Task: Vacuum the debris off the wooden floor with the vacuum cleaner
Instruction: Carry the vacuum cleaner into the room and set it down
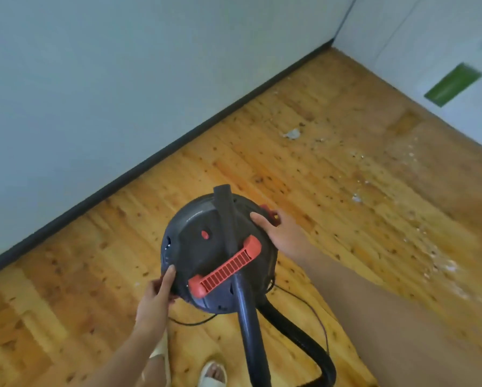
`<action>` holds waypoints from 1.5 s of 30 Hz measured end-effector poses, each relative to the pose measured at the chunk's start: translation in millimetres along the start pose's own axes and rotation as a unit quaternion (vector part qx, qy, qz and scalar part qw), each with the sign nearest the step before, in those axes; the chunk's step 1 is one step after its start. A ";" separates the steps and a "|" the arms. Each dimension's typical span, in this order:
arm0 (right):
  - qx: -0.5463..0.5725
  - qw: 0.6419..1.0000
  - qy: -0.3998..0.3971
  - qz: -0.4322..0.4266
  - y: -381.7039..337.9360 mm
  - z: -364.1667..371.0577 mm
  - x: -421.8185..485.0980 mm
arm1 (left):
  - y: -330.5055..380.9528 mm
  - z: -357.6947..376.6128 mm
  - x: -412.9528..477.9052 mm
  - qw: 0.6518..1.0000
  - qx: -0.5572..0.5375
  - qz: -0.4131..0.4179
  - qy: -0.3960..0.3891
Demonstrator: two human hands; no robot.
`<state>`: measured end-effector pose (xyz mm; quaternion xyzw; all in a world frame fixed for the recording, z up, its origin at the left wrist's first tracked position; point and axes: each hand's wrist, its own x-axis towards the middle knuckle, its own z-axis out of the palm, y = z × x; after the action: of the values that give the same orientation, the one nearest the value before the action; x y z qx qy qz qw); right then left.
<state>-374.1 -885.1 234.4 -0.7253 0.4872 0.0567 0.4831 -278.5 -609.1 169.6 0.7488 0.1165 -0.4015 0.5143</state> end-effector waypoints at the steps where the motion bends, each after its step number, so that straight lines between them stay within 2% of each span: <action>1: 0.007 1.000 0.005 0.012 17.5 -7.7 0.4 | -8.6 13.5 4.3 1.000 0.013 -0.001 -0.008; 6: 0.033 0.997 -0.002 0.070 99.9 -35.8 22.6 | -42.3 78.0 32.7 0.997 0.061 -0.032 -0.039; 10: 0.013 0.993 -0.011 0.121 129.9 -60.2 59.1 | -47.5 126.9 65.2 0.993 0.066 -0.070 -0.066; 16: -0.043 0.987 -0.017 0.156 126.0 -99.5 122.2 | -35.6 182.5 88.1 0.990 0.036 -0.104 -0.090; 21: -0.121 0.978 -0.068 0.158 108.3 -133.1 175.2 | -30.7 225.8 103.5 0.983 -0.033 -0.152 -0.097; 26: -0.178 0.972 -0.096 0.117 98.1 -159.4 229.8 | -34.6 268.7 119.0 0.982 -0.062 -0.153 -0.089; 31: -0.214 0.963 -0.133 0.095 104.1 -172.0 291.0 | -33.3 326.2 124.1 0.974 -0.164 -0.153 -0.045; 34: -0.225 0.957 -0.175 0.059 129.5 -177.6 329.8 | -51.8 373.4 125.8 0.973 -0.189 -0.135 -0.001; 40: -0.281 0.931 -0.228 -0.042 190.1 -194.2 356.1 | -112.0 470.0 93.6 0.950 -0.254 -0.158 0.092; 45: -0.295 0.922 -0.248 -0.050 267.1 -205.0 358.2 | -173.9 524.6 63.8 0.944 -0.247 -0.185 0.116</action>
<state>-471.3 -1289.3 -28.1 -0.8211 0.2763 0.3514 0.3548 -591.7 -1000.3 -72.0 0.6050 0.4069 -0.3587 0.5829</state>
